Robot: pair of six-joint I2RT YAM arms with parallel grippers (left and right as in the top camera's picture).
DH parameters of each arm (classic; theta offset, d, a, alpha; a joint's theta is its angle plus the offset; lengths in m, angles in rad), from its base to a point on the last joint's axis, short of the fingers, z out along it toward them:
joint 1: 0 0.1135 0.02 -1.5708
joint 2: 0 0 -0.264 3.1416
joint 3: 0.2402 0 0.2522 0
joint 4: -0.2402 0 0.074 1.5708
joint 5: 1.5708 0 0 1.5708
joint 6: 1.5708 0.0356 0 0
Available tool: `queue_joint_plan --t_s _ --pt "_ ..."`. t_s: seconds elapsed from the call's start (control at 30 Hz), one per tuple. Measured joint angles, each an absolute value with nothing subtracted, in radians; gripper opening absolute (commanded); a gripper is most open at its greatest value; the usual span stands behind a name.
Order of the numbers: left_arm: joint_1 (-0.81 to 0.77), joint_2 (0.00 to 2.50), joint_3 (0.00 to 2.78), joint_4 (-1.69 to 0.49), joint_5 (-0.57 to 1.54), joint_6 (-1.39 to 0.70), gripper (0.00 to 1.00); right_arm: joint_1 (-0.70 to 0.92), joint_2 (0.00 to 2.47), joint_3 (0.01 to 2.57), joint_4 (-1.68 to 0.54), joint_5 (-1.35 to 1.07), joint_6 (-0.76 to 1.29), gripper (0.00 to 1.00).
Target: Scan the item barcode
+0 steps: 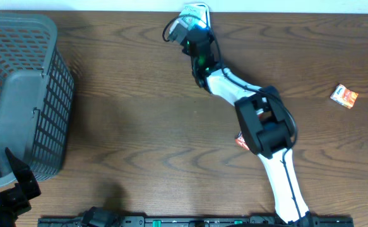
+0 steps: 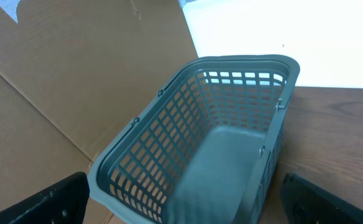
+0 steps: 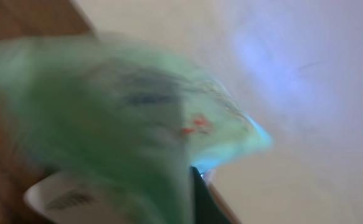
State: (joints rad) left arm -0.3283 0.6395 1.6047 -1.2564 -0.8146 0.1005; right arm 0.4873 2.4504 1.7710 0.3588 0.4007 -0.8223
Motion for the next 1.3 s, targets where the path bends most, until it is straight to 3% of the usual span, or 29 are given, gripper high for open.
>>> queue_joint_plan --t_s 0.23,0.43,0.5,0.57,0.6,0.63,0.8,0.93,1.3 --pt "-0.328 0.640 1.605 -1.256 -0.815 0.100 0.98 0.481 2.181 1.772 0.052 0.431 -0.824 0.01" --pt "-0.328 0.640 1.605 -1.256 -0.814 0.100 0.98 0.412 1.977 1.785 -0.444 0.445 -0.801 0.02" --pt "-0.328 0.640 1.605 -1.256 -0.814 0.101 0.98 0.357 1.960 1.785 -0.535 0.436 -0.768 0.23" --pt "-0.328 0.640 1.605 -1.257 -0.814 0.101 0.98 0.305 1.956 1.784 -0.610 0.414 -0.731 0.56" --pt "-0.328 0.640 1.605 -1.256 -0.815 0.101 0.98 0.286 1.956 1.783 -0.633 0.397 -0.701 0.85" --pt "-0.328 0.640 1.605 -1.257 -0.814 0.101 0.98 0.273 1.956 1.783 -0.658 0.373 -0.665 0.99" --pt "-0.328 0.640 1.605 -1.256 -0.815 0.101 0.98 0.303 1.956 1.777 -0.759 0.090 -0.503 0.99" --pt "-0.328 0.640 1.605 -1.257 -0.815 0.101 0.98 0.348 1.994 1.773 -0.714 -0.132 -0.455 0.99" --pt "-0.328 0.640 1.605 -1.257 -0.815 0.101 0.98 0.436 2.224 1.757 -0.462 -0.255 -0.435 0.99"
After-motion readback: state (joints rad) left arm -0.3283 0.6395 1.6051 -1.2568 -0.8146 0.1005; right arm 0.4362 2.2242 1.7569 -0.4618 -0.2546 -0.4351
